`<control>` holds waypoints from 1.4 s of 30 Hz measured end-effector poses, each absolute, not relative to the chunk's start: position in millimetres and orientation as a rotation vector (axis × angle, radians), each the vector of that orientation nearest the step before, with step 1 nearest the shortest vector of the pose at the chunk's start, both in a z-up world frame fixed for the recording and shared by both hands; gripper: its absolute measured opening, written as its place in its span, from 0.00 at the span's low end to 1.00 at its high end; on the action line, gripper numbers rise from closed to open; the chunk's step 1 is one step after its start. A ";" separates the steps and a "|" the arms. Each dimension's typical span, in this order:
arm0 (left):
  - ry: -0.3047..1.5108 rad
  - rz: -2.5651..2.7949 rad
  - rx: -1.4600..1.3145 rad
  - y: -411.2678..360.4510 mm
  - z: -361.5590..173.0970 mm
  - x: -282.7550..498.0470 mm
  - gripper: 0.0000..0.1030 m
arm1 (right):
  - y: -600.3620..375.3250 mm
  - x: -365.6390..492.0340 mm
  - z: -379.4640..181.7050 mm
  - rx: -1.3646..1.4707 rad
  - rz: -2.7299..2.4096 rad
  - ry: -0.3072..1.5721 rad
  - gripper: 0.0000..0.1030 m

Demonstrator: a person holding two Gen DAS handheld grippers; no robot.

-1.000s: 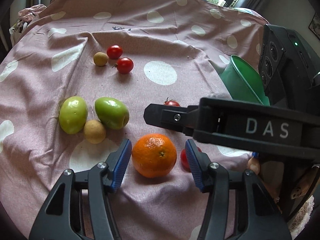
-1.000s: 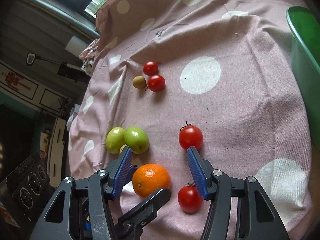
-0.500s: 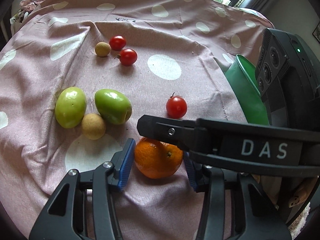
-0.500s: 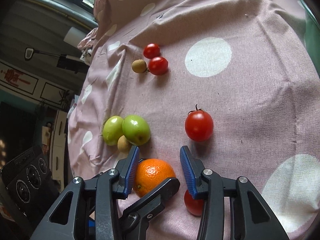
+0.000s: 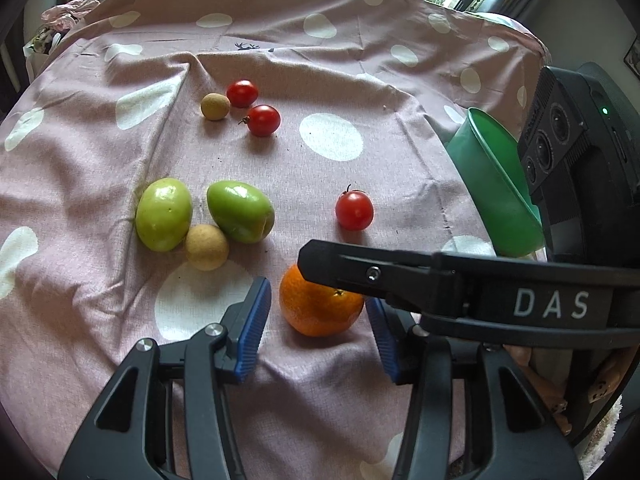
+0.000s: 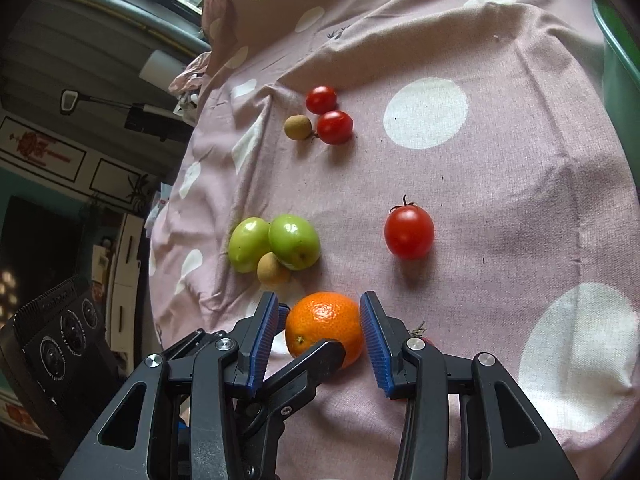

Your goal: Organize fruits

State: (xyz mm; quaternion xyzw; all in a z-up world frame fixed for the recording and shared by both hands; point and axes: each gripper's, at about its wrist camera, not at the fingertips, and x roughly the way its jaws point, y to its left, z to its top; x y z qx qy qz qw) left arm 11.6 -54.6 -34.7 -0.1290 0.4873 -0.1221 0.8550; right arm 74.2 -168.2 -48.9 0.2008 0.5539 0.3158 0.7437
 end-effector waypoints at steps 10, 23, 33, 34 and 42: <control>1.054 -0.259 -0.228 -64.3 -42.9 13.5 0.46 | -162.7 69.6 -50.8 0.401 0.662 1.234 0.44; 0.926 -0.271 -0.224 -74.1 -7.8 6.9 0.45 | -174.9 58.7 -22.9 0.378 0.653 1.116 0.44; 0.786 -0.365 -0.161 -127.2 42.8 14.1 0.44 | -232.9 47.2 27.7 0.414 0.580 0.912 0.44; 0.775 -0.380 -0.159 -133.4 46.5 15.8 0.44 | -240.1 46.8 31.1 0.422 0.569 0.894 0.44; 0.711 -0.498 -0.127 -188.4 63.7 28.3 0.44 | -299.4 42.7 48.8 0.464 0.443 0.780 0.44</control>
